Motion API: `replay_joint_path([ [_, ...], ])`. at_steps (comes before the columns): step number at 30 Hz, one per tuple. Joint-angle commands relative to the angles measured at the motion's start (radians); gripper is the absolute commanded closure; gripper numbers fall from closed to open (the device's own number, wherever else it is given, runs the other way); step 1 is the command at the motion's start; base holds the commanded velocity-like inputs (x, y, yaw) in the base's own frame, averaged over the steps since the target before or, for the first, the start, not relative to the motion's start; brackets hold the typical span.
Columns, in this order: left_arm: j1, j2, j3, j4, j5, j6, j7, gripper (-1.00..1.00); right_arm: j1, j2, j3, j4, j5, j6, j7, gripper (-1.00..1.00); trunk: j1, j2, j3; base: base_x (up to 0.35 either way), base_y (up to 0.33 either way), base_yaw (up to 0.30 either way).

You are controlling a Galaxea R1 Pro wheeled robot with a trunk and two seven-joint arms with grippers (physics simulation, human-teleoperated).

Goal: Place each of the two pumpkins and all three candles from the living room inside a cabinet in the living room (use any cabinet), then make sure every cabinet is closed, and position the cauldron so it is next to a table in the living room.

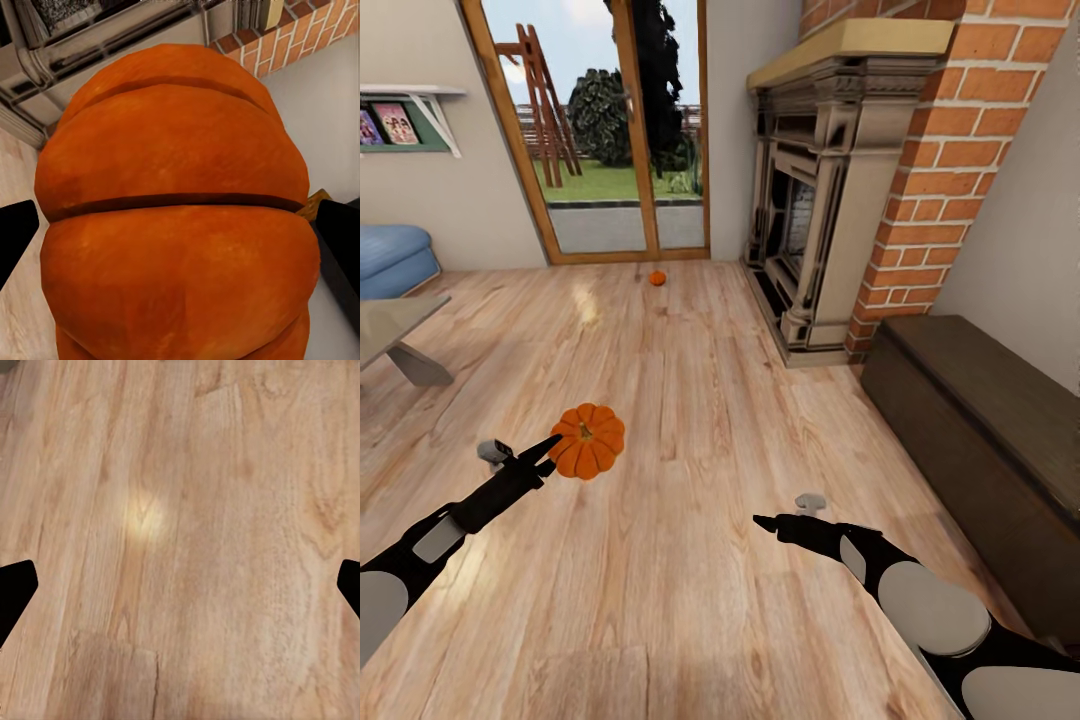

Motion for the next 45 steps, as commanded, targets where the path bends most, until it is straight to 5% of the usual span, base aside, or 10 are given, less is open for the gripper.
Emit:
replay_joint_path([
  [1, 0.0, 0.0, 0.0, 0.0, -0.001, 0.0, 0.001, 1.0, 0.0, 0.0, 0.0, 0.0, 0.0, 0.0, 0.0, -1.0, -0.004, 0.007, 0.005, 0.0, 0.0, 0.0],
  [15, 0.0, 0.001, 0.001, 0.001, 0.001, -0.004, -0.001, 1.0, 0.0, 0.0, 0.0, 0.0, 0.0, 0.0, 0.0, -1.0, -0.058, 0.105, 0.071, 0.0, 0.0, 0.0],
  [45, 0.003, 0.003, 0.001, 0.014, 0.013, -0.019, -0.011, 1.0, 0.0, 0.0, -0.001, 0.0, 0.0, 0.0, 0.0, -1.0, -0.058, 0.105, 0.118, 0.0, 0.0, 0.0],
])
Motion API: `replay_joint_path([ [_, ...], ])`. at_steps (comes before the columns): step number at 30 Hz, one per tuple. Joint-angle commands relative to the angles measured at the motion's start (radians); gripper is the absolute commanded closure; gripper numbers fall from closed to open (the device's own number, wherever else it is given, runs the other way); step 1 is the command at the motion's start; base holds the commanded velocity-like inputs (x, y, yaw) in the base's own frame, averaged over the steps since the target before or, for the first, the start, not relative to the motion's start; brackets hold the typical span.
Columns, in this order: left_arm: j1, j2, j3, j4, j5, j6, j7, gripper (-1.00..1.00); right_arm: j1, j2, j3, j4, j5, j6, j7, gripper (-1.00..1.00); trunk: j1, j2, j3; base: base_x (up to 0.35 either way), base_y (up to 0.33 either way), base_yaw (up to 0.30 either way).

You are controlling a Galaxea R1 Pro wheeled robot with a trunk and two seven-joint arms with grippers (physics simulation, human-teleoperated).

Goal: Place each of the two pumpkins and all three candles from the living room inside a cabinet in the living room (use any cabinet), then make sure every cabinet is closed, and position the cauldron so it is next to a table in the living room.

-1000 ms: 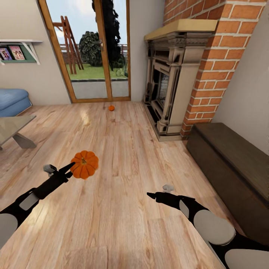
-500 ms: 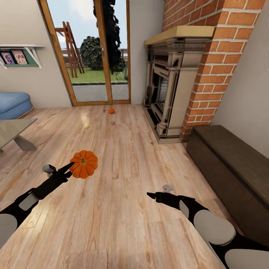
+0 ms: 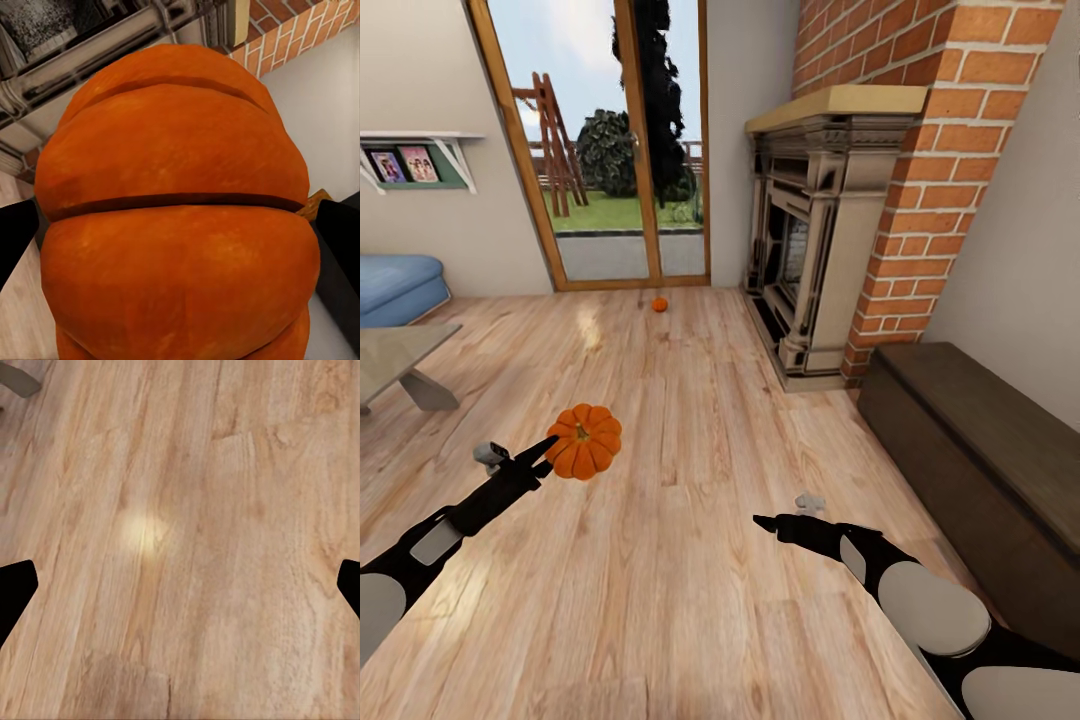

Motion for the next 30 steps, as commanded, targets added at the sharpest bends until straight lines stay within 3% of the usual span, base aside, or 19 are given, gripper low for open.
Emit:
replay_joint_path([
  [1, 0.0, 0.0, 0.0, 0.0, 0.0, 0.0, 0.0, 1.0, 0.0, 0.0, 0.0, 0.0, 0.0, 0.0, 0.0, -1.0, 0.0, 0.0, 0.001, 0.0, 0.0, 0.0],
  [20, 0.0, -0.001, 0.0, 0.001, 0.0, 0.001, 0.001, 1.0, 0.0, 0.0, 0.001, 0.0, 0.0, 0.0, 0.0, -1.0, 0.0, 0.0, 0.003, 0.296, 0.0, 0.0],
  [30, 0.0, -0.002, 0.0, 0.001, 0.0, 0.001, 0.001, 1.0, 0.0, 0.0, 0.001, 0.0, 0.0, -0.002, 0.0, -1.0, 0.0, 0.0, 0.017, 0.336, 0.0, 0.0],
])
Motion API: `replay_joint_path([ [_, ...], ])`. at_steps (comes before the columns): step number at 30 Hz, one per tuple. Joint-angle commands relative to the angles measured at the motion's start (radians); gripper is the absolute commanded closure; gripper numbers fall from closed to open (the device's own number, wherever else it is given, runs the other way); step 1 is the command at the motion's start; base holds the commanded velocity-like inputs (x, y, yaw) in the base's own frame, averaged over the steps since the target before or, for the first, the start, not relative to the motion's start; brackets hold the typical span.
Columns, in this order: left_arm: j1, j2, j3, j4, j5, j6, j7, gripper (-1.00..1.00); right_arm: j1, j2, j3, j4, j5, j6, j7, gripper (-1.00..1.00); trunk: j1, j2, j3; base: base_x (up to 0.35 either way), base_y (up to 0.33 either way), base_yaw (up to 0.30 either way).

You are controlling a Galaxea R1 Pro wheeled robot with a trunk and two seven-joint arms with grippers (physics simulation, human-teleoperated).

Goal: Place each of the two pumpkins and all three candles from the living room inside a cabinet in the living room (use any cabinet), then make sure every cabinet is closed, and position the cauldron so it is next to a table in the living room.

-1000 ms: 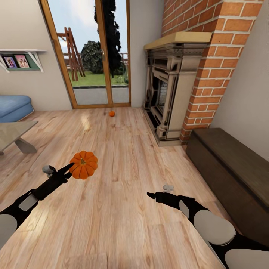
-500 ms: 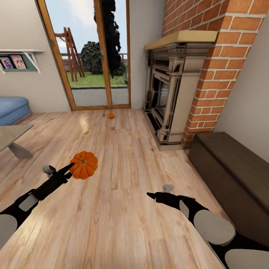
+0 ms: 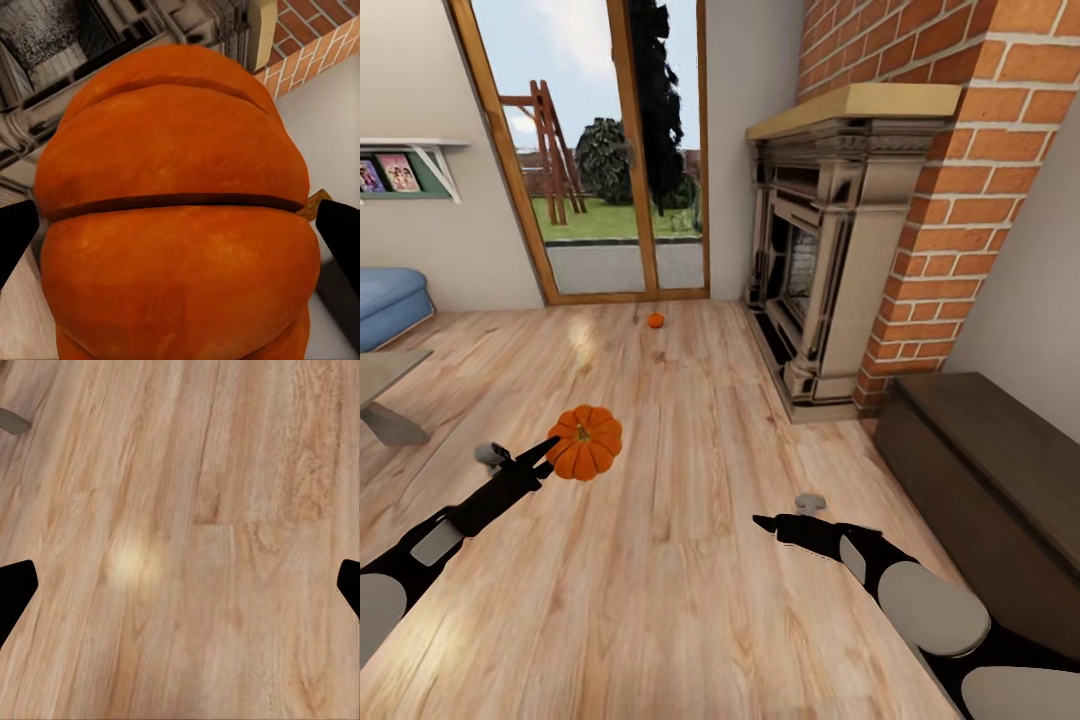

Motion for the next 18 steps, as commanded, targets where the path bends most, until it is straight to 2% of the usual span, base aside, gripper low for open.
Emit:
replay_joint_path([
  [1, 0.0, 0.0, 0.006, 0.0, 0.001, 0.0, 0.0, 1.0, 0.0, 0.001, 0.0, 0.0, 0.0, 0.0, 0.0, -1.0, 0.0, 0.0, 0.002, 0.336, 0.0, 0.0],
  [18, 0.0, 0.0, 0.006, 0.0, 0.002, 0.0, 0.0, 1.0, 0.0, 0.003, 0.0, 0.0, 0.0, 0.0, -0.001, -1.0, 0.0, 0.0, 0.029, 0.336, 0.0, 0.0],
])
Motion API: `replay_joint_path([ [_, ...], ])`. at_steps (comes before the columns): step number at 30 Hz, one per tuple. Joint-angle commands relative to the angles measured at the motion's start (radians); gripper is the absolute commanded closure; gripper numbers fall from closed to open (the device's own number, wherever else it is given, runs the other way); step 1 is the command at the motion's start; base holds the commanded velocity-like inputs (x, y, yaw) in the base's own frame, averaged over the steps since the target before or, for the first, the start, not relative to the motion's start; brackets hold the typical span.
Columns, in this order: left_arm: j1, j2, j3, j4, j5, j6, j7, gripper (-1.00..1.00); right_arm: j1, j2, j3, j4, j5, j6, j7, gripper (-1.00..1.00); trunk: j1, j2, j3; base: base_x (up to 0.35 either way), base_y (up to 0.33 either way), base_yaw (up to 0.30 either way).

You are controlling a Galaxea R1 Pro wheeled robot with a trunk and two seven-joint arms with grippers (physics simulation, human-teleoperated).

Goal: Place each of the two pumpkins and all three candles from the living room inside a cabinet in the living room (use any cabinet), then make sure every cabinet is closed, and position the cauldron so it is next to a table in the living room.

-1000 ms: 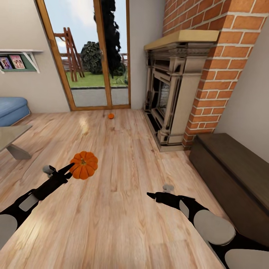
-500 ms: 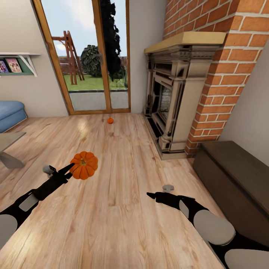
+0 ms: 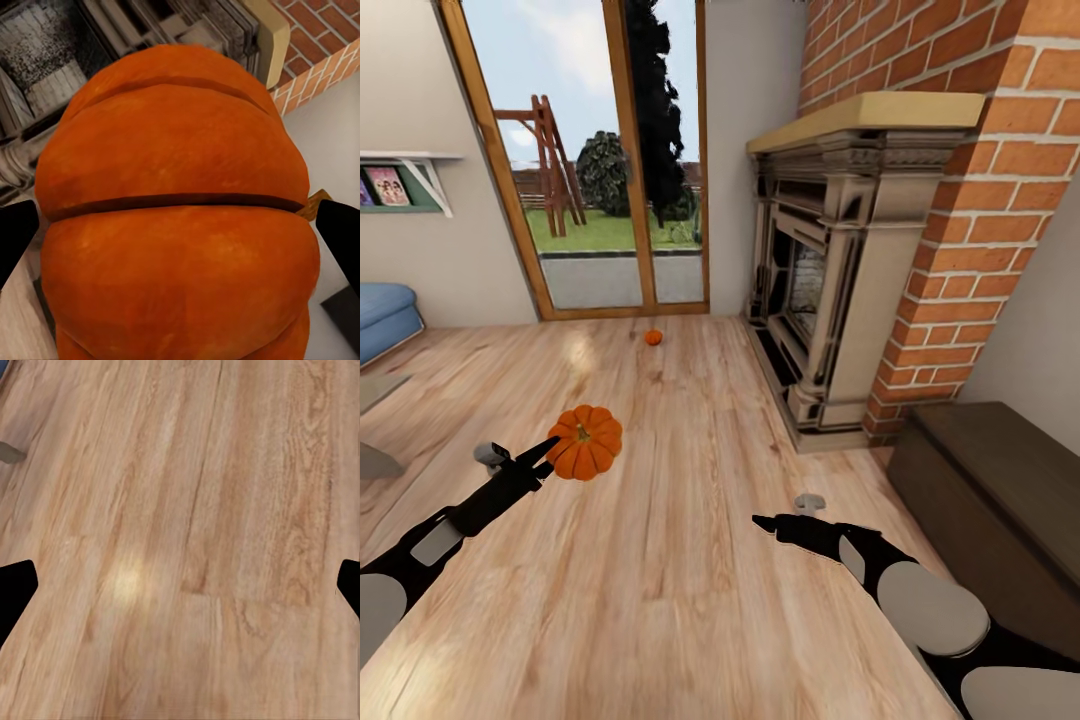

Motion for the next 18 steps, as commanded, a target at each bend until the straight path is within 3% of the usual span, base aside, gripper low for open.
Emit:
replay_joint_path([
  [1, 0.0, 0.0, 0.006, 0.0, 0.001, 0.0, 0.0, 1.0, 0.0, 0.0, 0.0, 0.0, 0.0, 0.0, 0.0, -1.0, 0.0, 0.0, 0.002, 0.336, 0.0, 0.0],
  [9, 0.0, 0.005, 0.007, 0.001, 0.001, 0.0, 0.0, 1.0, 0.0, 0.0, 0.0, 0.001, 0.001, 0.0, 0.0, -1.0, 0.0, 0.0, 0.014, 0.336, 0.007, 0.015],
  [18, 0.0, 0.011, 0.007, 0.002, 0.001, 0.0, 0.0, 1.0, 0.0, 0.002, 0.0, 0.009, 0.002, -0.057, -0.004, -1.0, 0.0, 0.0, 0.028, 0.33, 0.079, 0.142],
])
